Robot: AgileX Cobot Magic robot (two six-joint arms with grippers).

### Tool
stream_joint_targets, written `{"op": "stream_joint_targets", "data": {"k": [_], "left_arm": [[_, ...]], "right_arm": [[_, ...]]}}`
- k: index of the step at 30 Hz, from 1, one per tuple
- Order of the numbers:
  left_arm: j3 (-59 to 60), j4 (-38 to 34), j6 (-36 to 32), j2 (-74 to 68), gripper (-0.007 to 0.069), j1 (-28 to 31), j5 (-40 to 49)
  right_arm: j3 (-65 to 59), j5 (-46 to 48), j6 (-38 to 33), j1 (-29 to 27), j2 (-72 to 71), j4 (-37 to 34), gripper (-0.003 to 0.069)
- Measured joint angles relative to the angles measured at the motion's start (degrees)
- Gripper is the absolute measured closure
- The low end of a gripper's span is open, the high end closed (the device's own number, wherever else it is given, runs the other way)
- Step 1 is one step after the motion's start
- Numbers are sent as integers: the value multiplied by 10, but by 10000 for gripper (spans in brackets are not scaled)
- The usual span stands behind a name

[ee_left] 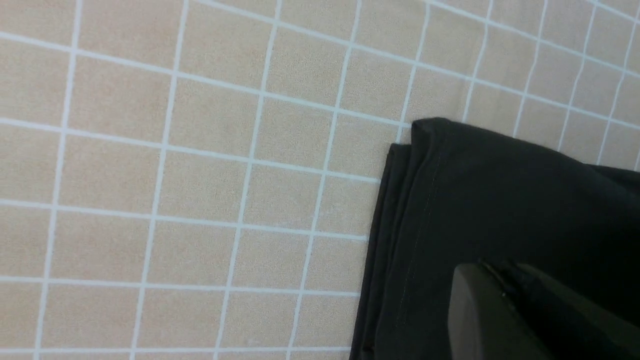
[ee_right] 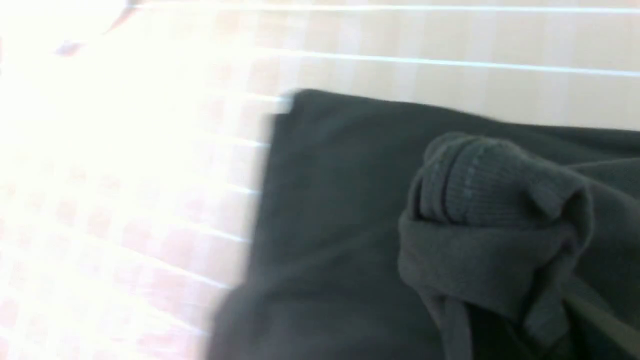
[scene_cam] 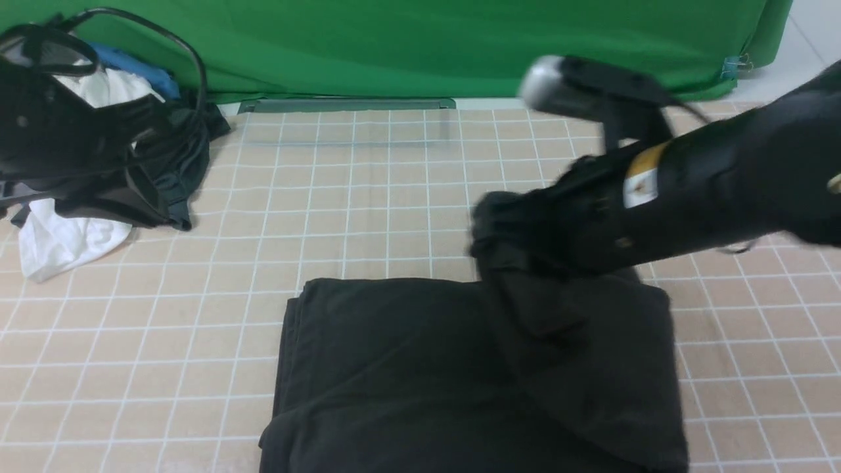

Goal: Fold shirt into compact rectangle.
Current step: 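Fold the right end of the dark garment over onto its left end with the right gripper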

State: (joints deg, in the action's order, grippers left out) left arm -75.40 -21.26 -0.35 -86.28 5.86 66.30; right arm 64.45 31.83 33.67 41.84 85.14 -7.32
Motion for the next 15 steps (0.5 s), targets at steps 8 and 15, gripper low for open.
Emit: {"op": "stream_joint_targets", "data": {"k": [8, 15], "left_arm": [[0, -5, -1, 0, 608, 0, -1], [0, -5, -1, 0, 608, 0, -3]], "right_arm": [[0, -109, 42, 73, 75, -1, 529], [0, -183, 47, 117, 144, -2, 443]]}}
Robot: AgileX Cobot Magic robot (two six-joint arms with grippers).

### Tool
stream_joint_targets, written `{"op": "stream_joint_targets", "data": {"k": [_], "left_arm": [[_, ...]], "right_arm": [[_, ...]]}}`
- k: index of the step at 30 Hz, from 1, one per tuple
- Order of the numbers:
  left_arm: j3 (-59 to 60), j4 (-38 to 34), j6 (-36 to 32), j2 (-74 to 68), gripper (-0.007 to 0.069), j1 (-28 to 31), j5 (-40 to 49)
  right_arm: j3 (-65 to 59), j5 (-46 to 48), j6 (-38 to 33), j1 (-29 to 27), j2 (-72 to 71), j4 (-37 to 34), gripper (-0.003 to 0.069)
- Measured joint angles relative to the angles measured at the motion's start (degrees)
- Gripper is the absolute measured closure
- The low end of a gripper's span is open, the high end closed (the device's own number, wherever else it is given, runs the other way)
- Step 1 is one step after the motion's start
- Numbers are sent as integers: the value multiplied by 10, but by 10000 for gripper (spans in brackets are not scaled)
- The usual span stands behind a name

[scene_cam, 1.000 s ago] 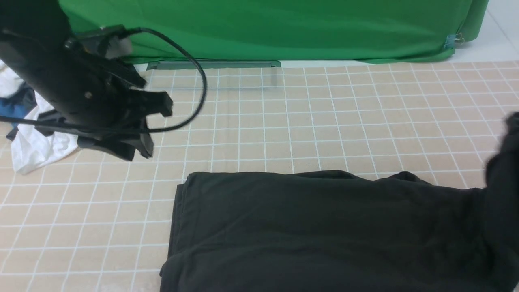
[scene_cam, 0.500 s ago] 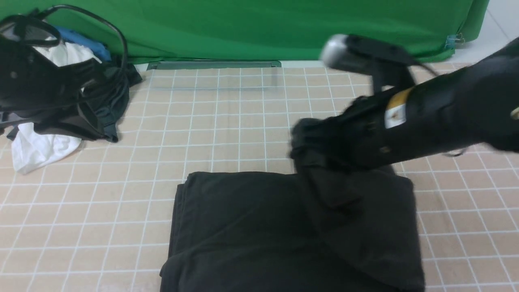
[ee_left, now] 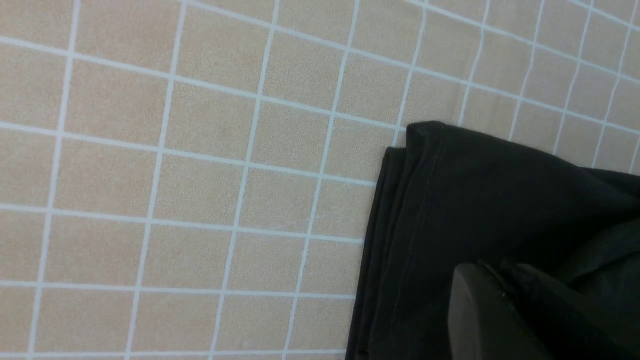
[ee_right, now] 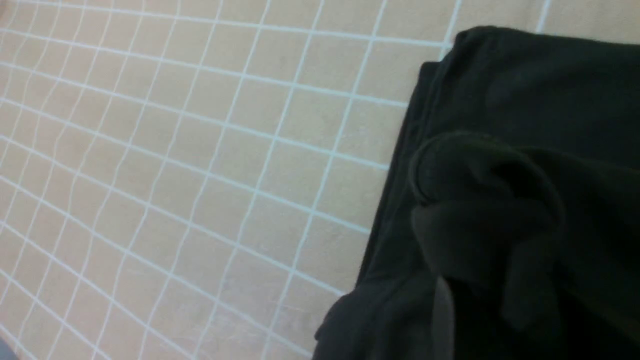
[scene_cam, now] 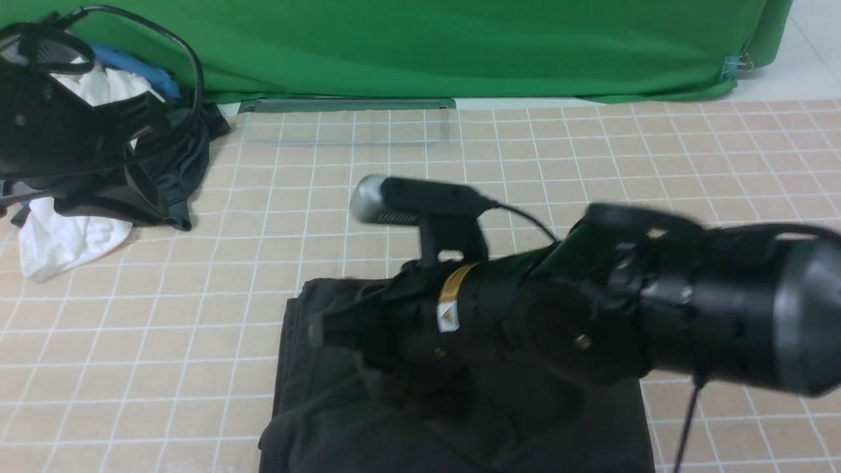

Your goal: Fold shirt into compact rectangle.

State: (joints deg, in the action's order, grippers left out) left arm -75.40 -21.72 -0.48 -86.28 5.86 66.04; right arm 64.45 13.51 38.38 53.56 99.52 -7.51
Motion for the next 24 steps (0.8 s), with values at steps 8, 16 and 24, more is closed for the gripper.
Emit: {"op": "stream_joint_targets", "data": {"k": [8, 16, 24], "left_arm": [[0, 0, -2, 0, 606, 0, -1], [0, 0, -2, 0, 606, 0, -9], [0, 0, -1, 0, 606, 0, -11]], "right_arm": [[0, -7, -20, 8, -2, 0, 109], [52, 147, -163, -36, -57, 1, 533], [53, 206, -202, -49, 7, 6, 627]]}}
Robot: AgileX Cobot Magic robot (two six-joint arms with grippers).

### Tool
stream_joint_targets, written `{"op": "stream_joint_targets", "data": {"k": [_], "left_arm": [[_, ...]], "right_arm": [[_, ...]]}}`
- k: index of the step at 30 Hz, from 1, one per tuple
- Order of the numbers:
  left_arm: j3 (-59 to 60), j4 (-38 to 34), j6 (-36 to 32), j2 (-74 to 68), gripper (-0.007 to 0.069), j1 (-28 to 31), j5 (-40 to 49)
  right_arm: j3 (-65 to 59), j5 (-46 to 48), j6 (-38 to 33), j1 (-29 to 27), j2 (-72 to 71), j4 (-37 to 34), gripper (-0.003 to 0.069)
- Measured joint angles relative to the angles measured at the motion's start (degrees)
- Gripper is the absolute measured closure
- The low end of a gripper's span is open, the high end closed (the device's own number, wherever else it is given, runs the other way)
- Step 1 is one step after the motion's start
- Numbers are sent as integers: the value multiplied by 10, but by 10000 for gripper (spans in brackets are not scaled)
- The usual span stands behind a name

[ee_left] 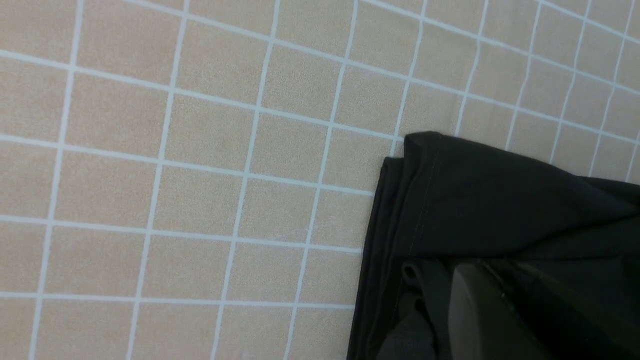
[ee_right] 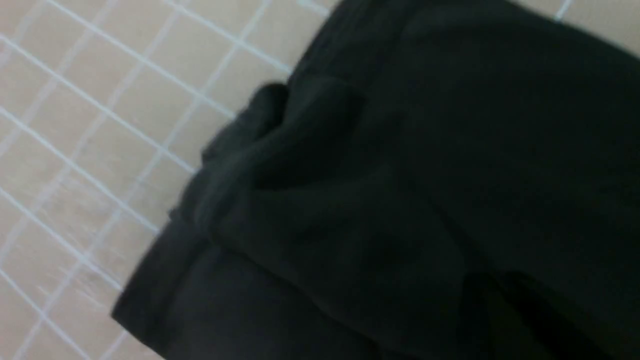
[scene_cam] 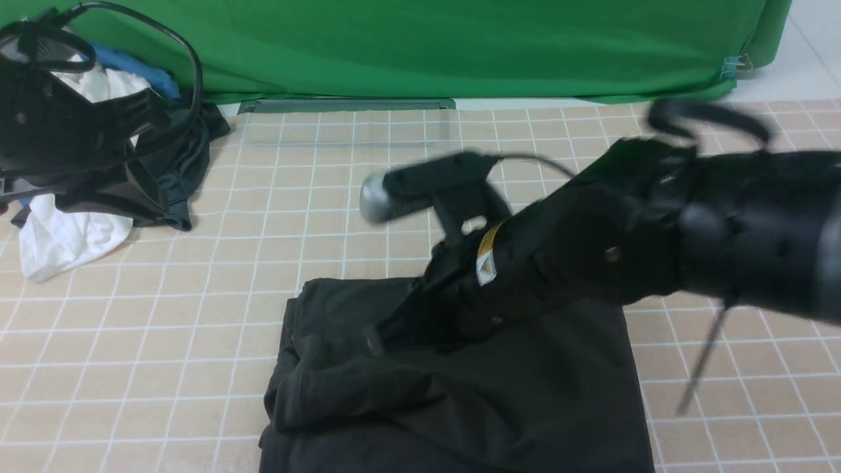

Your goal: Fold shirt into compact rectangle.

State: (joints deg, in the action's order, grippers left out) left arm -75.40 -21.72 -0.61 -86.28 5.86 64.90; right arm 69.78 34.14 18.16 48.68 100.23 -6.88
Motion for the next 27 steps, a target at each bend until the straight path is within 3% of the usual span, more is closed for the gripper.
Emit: {"op": "stream_joint_targets", "data": {"k": [9, 12, 17, 23, 27], "left_arm": [[0, 0, 1, 0, 606, 0, 0], [0, 0, 1, 0, 606, 0, 10], [0, 0, 1, 0, 606, 0, 39], [1, -41, 6, 0, 606, -1, 44], [38, -59, 21, 1, 606, -60, 42]], "right_arm": [[0, -2, -2, 83, 75, -23, 627], [1, -1, -7, 85, 66, -21, 627], [6, 39, -14, 52, 7, -5, 627], [13, 152, -56, -26, -122, 18, 628], [11, 257, -58, -55, -201, 69, 628]]}}
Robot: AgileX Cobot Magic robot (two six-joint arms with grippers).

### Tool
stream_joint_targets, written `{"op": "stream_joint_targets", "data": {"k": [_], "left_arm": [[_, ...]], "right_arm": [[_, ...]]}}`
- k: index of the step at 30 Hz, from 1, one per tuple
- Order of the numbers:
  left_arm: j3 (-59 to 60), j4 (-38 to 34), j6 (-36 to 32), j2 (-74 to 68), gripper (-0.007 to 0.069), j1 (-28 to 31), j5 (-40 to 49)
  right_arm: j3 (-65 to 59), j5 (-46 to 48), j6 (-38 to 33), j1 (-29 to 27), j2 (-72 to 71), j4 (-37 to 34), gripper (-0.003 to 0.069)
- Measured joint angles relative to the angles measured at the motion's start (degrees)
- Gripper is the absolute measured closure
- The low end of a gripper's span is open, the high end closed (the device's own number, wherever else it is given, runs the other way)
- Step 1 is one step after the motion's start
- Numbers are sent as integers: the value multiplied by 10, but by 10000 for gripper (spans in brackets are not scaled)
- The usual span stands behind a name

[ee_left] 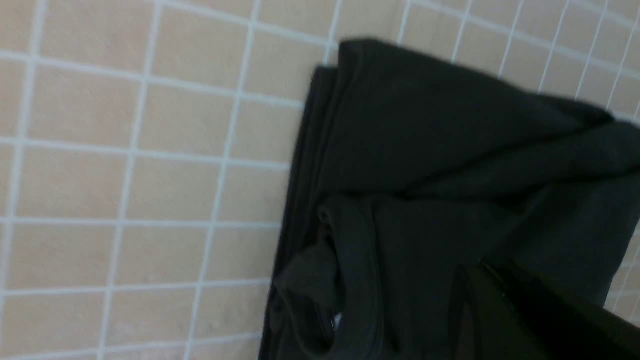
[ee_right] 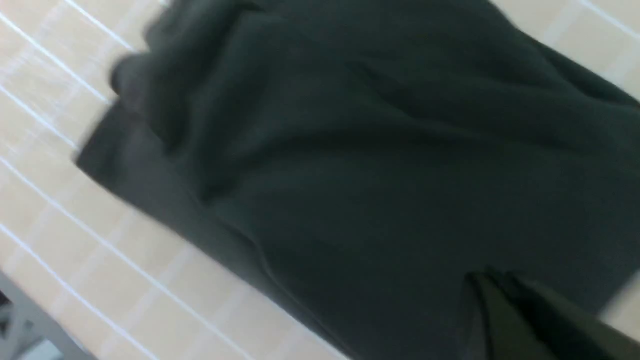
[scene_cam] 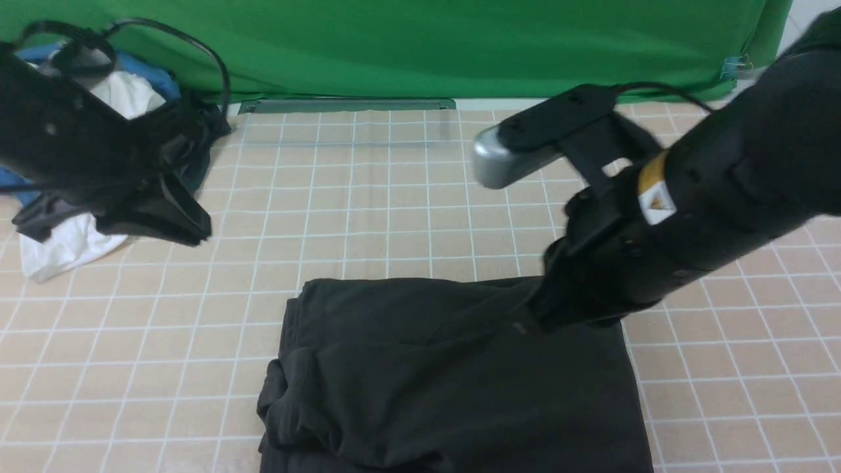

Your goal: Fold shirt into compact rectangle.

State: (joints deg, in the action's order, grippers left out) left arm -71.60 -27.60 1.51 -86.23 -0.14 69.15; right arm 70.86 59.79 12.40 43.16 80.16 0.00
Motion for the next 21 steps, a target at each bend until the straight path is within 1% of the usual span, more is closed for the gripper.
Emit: {"op": "stream_joint_targets", "data": {"k": [1, 3, 5, 8, 9, 10, 12, 13, 15, 18, 20, 21], "left_arm": [[7, -1, 0, 0, 606, -4, 0], [47, 0, 6, 0, 606, -60, -13], [83, 8, 19, -1, 606, -110, -49], [136, 43, 43, -1, 606, -166, -106], [142, 49, 47, -1, 606, -171, -112], [169, 73, 67, -1, 606, -184, -142], [192, 83, 78, -1, 606, -190, -172], [214, 91, 85, -1, 606, -192, -201], [232, 98, 88, -2, 606, -193, -226], [241, 114, 90, -9, 606, -193, -223], [241, 124, 96, -11, 606, -193, -209], [234, 135, 105, -11, 606, -193, -186]], "right_arm": [[-2, 5, 0, -1, -6, 4, 628], [-14, 20, 0, -2, -37, 17, 628], [-32, 27, 0, -2, -64, 20, 628], [-59, 29, 0, -2, -96, 21, 628], [-63, 29, 0, -2, -99, 21, 628], [-77, 29, 0, -2, -113, 21, 628], [-86, 28, 0, -2, -121, 22, 628], [-90, 28, 0, -2, -127, 22, 628], [-91, 27, 0, -2, -131, 23, 628], [-92, 26, 0, -2, -137, 27, 628], [-92, 27, -1, -2, -144, 32, 628], [-93, 28, -3, -2, -149, 36, 628]]}}
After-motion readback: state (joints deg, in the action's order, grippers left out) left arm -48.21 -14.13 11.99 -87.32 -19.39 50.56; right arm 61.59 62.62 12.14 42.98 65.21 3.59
